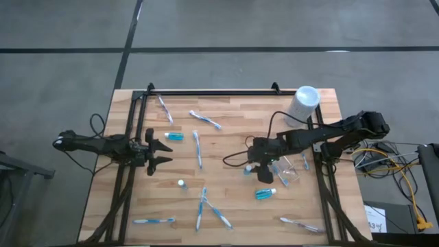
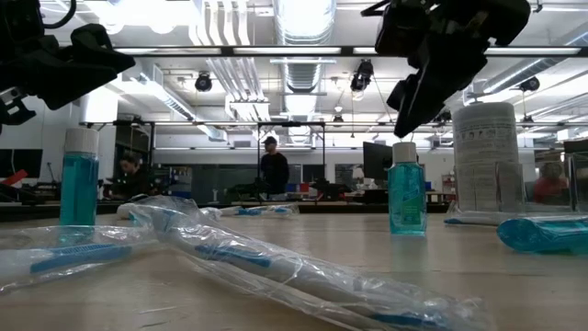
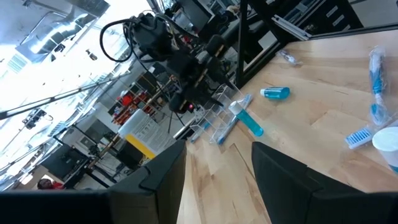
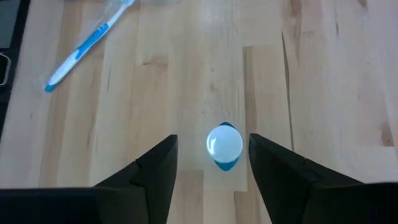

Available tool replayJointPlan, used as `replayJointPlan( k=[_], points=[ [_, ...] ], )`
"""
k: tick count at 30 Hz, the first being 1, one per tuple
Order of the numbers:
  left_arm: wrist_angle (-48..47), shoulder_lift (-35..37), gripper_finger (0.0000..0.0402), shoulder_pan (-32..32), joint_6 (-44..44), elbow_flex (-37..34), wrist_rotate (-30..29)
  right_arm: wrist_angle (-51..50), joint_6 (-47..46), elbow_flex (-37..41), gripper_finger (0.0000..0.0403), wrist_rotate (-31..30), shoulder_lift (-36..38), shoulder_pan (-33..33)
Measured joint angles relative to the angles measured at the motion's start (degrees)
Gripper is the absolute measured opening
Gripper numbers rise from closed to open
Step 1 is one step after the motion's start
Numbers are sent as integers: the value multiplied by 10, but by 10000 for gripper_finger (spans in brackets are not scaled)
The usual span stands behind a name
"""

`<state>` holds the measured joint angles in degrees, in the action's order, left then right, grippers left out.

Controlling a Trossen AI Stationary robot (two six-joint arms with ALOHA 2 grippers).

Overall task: Pick & Place toothbrushing station
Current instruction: Put the blue mouthwash into the middle section of the transparent organizer

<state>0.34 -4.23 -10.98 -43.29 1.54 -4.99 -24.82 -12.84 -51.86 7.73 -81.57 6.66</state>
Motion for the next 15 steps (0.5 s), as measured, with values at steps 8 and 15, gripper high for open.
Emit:
replayJointPlan(
  k=[8, 15],
  points=[
    [0, 0, 188, 0, 0, 0, 0, 2, -6, 0, 201, 0, -8, 7],
    [0, 0, 188, 0, 0, 0, 0, 2, -6, 0, 201, 0, -11, 7]
  ],
)
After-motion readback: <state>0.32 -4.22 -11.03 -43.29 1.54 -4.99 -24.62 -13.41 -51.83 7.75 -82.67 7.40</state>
